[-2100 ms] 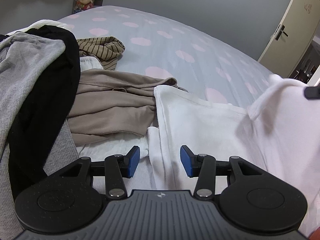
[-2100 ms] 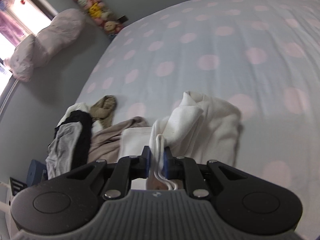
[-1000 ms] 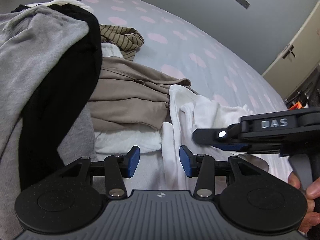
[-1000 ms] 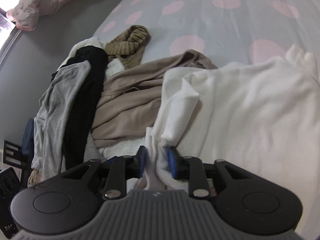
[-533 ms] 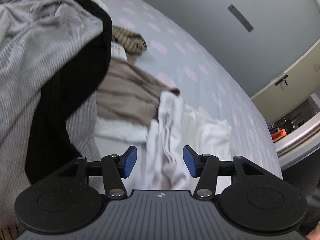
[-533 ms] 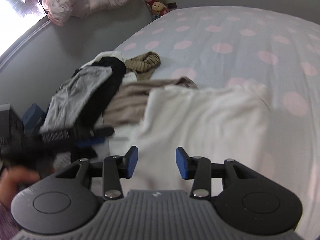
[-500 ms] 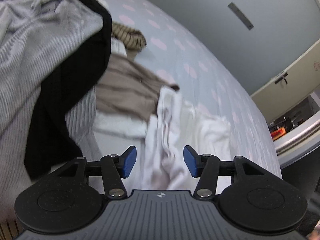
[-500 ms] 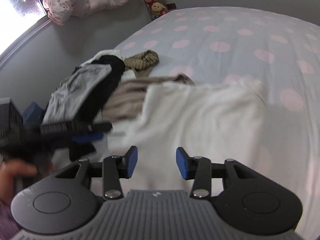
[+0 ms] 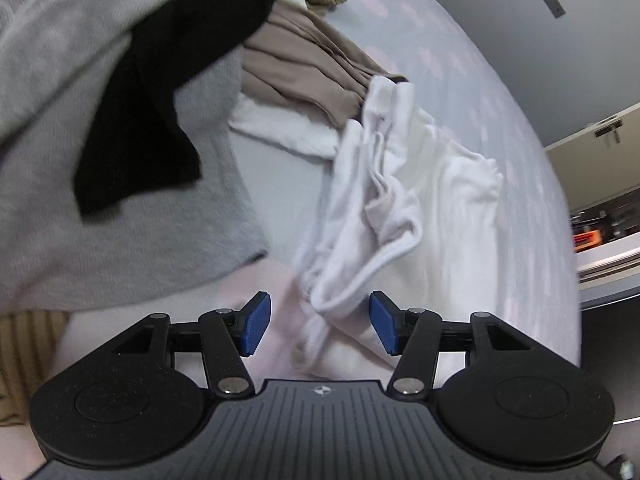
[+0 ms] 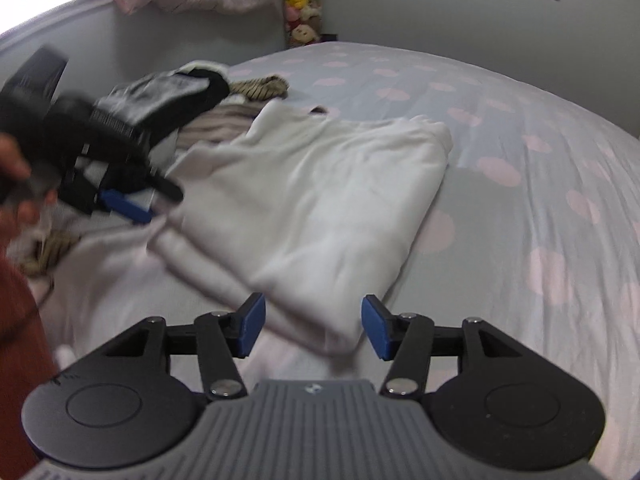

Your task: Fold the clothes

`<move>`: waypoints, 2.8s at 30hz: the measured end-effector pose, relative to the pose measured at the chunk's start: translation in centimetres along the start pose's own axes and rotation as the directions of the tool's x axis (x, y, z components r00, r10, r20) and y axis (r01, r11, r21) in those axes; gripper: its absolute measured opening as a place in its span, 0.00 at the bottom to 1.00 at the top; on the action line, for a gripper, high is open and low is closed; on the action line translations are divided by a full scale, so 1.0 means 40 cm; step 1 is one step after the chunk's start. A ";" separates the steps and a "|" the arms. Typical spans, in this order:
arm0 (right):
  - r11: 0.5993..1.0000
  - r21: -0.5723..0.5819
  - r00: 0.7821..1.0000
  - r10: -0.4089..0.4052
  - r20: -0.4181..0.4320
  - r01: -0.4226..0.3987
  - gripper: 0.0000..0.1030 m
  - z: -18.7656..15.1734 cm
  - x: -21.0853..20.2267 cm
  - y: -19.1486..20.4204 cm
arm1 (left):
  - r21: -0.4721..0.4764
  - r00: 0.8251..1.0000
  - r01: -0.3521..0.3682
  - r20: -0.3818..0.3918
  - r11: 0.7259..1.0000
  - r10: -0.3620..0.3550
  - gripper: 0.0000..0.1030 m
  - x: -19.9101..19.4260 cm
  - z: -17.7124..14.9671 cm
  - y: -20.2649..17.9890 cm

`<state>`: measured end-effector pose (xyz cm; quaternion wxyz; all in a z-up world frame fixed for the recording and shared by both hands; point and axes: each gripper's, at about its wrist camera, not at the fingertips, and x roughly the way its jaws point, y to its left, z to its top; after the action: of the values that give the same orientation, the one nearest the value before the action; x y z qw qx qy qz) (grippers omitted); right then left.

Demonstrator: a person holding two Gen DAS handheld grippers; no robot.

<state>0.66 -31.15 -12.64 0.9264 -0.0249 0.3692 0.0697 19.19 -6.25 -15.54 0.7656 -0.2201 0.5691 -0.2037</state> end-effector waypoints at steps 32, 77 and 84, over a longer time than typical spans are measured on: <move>0.956 0.274 0.991 -0.124 0.057 0.104 0.09 0.000 -0.023 -0.117 | 0.111 0.996 0.076 -0.056 0.991 -0.070 0.08 -0.017 -0.029 -0.064; 0.676 0.694 0.953 0.300 0.049 -0.248 0.19 -0.058 0.103 -0.275 | 0.135 0.989 0.020 -0.146 0.991 0.000 0.16 0.110 0.046 -0.051; 0.652 0.702 0.944 0.319 0.090 -0.287 0.16 0.002 0.011 -0.306 | 0.204 0.981 0.079 -0.191 0.976 -0.040 0.13 0.015 0.048 -0.129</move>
<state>2.82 -43.18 -12.95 0.8319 0.3919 0.3855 0.0760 20.88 -10.60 -12.57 0.7217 -0.1350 0.6064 -0.3053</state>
